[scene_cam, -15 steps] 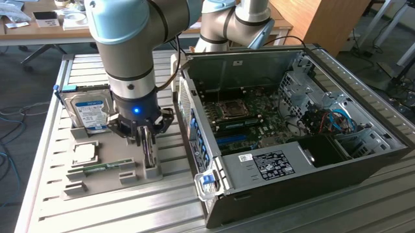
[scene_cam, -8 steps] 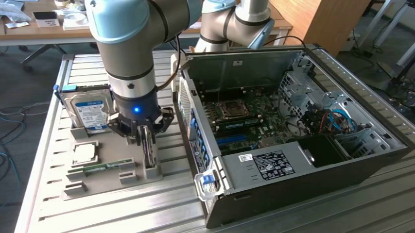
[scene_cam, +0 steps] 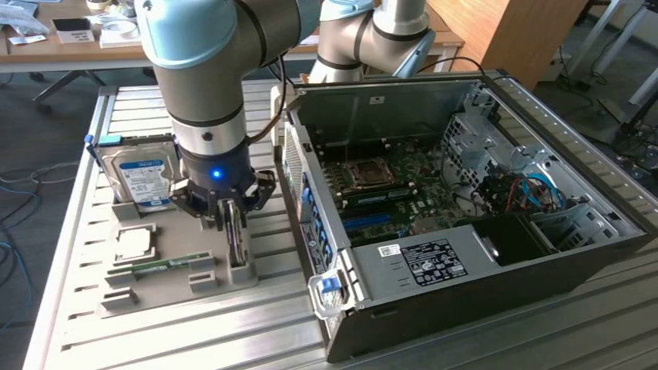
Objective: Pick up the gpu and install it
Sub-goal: 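Pick up the gpu and move the gpu toward the slot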
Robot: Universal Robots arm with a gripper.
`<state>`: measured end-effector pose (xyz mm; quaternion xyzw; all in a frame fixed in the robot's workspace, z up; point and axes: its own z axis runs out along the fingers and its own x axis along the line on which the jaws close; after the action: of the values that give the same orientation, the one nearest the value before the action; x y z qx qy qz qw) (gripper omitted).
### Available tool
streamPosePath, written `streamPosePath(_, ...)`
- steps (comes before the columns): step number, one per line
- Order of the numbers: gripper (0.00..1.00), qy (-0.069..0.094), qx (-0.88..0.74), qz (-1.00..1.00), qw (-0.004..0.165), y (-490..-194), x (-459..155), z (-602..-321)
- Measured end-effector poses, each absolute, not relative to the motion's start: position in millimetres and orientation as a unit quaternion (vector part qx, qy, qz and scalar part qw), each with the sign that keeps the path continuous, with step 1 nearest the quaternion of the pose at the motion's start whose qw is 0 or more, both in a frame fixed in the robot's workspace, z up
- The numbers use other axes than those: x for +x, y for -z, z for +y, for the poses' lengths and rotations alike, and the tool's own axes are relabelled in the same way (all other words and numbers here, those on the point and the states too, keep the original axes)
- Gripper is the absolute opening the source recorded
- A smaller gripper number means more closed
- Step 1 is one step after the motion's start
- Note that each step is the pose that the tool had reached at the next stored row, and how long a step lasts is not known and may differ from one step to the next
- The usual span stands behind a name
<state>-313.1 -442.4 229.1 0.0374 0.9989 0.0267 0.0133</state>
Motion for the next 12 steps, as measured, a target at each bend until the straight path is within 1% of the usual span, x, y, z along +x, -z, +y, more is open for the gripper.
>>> streamPosePath(12,0.42,-0.027,0.037,0.999,0.013,-229.0,-313.1,-442.4)
